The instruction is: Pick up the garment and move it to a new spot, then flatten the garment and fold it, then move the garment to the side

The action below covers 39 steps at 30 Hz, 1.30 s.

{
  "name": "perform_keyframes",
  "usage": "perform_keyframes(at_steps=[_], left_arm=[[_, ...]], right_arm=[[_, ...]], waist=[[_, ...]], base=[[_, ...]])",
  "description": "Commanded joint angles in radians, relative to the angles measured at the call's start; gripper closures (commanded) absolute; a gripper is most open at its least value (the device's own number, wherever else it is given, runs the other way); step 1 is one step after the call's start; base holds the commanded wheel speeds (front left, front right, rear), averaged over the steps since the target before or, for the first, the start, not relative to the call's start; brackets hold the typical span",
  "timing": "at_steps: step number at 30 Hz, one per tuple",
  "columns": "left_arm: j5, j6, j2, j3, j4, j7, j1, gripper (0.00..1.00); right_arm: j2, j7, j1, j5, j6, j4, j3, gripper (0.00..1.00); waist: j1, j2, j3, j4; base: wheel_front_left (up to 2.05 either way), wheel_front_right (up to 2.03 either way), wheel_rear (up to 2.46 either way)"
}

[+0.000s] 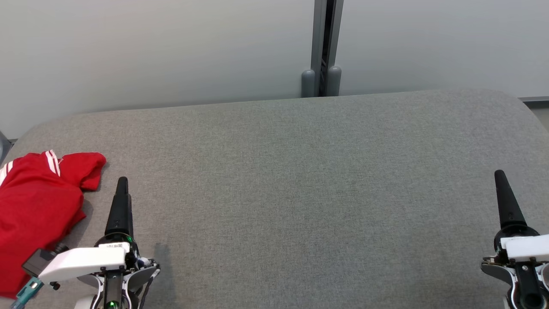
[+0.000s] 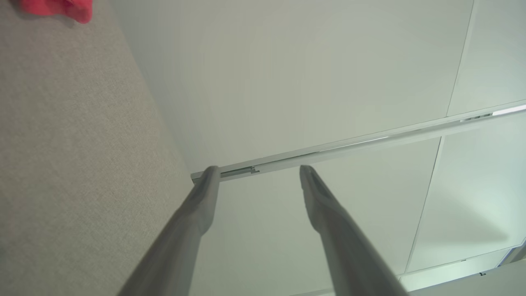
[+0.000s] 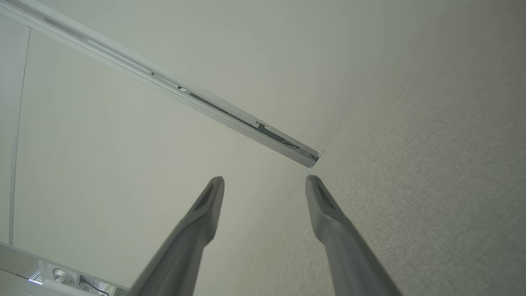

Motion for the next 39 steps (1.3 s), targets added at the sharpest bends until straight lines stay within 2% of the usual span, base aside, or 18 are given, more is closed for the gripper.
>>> perform_keyframes(at_steps=[1,6,13,20,26,34,39], left_arm=[[0.029,-0.001,0.006,0.017,-0.026,-0.007,-0.013,0.00],[0.117,-0.001,0.006,0.039,-0.068,-0.022,-0.015,0.00],[0.225,-0.001,0.007,0.078,-0.129,-0.043,-0.021,0.00],[0.376,0.024,0.008,0.054,-0.199,-0.059,-0.012,0.00],[0.597,0.063,0.008,-0.021,-0.270,-0.074,0.011,0.00],[0.874,0.143,0.009,-0.137,-0.296,-0.094,0.036,0.00],[0.991,0.192,0.009,-0.191,-0.283,-0.106,0.044,0.00]], right_arm=[[-0.015,-0.013,-0.030,-0.050,0.000,-0.030,0.011,0.00],[-0.015,-0.033,-0.044,-0.213,0.000,-0.093,0.040,0.00],[-0.013,-0.059,-0.051,-0.381,0.000,-0.161,0.086,0.00],[-0.017,-0.081,-0.058,-0.516,0.000,-0.195,0.129,0.00],[-0.023,-0.101,-0.056,-0.633,0.000,-0.205,0.168,0.00],[0.002,-0.126,-0.040,-0.759,0.000,-0.220,0.176,0.00],[0.018,-0.140,-0.024,-0.820,0.000,-0.209,0.169,0.00]], waist=[[0.0000,-0.0001,0.001,0.001],[0.0000,-0.0001,0.004,0.004],[0.0000,-0.0001,0.009,0.010],[0.0000,-0.0001,0.012,0.015],[0.0000,-0.0001,0.013,0.019],[0.0000,-0.0001,0.018,0.024],[0.0000,-0.0001,0.018,0.024]], base=[[0.00,0.00,0.00],[0.00,0.00,0.00],[0.00,0.00,0.00],[0.00,0.00,0.00],[0.00,0.00,0.00],[0.00,0.00,0.00],[0.00,0.00,0.00]])
